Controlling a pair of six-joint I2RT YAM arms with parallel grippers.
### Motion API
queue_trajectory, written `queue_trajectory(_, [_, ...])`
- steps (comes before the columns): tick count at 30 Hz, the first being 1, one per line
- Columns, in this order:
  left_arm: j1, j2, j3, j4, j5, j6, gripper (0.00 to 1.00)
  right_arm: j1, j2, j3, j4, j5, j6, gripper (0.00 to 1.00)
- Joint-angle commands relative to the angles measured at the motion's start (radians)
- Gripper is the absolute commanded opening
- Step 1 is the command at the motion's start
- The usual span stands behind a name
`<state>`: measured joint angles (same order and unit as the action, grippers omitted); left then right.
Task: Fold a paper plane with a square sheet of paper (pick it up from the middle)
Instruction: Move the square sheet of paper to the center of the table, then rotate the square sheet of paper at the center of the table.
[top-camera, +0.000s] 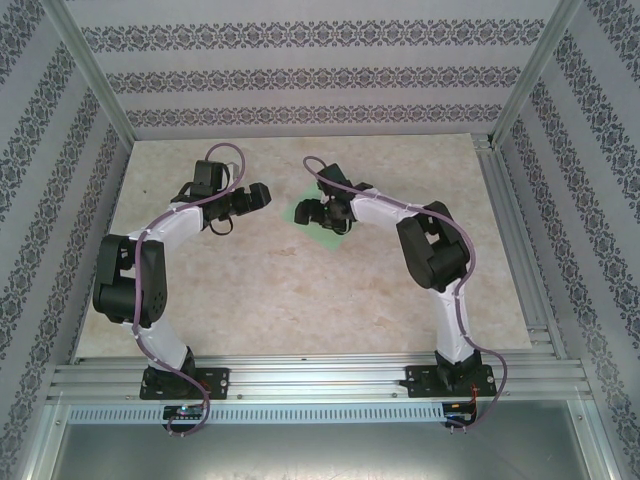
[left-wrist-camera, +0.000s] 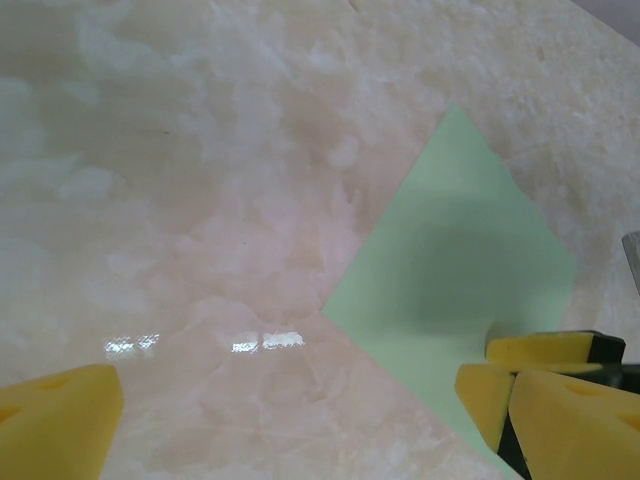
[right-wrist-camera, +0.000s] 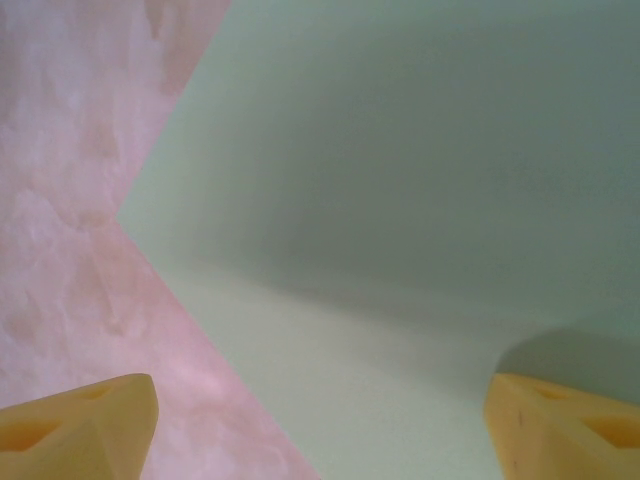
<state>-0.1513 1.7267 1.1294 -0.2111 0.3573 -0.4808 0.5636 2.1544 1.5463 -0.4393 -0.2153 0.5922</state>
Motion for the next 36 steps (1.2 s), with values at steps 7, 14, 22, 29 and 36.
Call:
queue_trajectory(7, [0.001, 0.016, 0.021, -0.039, 0.009, -0.003, 1.00, 0.086, -0.238, -0.301, -0.067, -0.025, -0.121, 0.86])
queue_trajectory(14, [-0.014, 0.018, 0.023, -0.033, 0.093, 0.019, 1.00, 0.080, -0.488, -0.525, -0.134, 0.006, -0.219, 0.85])
queue_trajectory(22, [-0.098, 0.137, 0.138, -0.109, 0.201, 0.092, 0.98, -0.112, -0.661, -0.603, -0.061, 0.090, 0.029, 0.85])
queue_trajectory(29, [-0.202, 0.301, 0.315, -0.236, 0.204, 0.141, 0.92, -0.186, -0.662, -0.718, 0.137, 0.062, 0.189, 0.84])
queue_trajectory(36, [-0.246, 0.372, 0.355, -0.278, 0.204, 0.150, 0.90, -0.195, -0.562, -0.707, 0.215, 0.012, 0.197, 0.81])
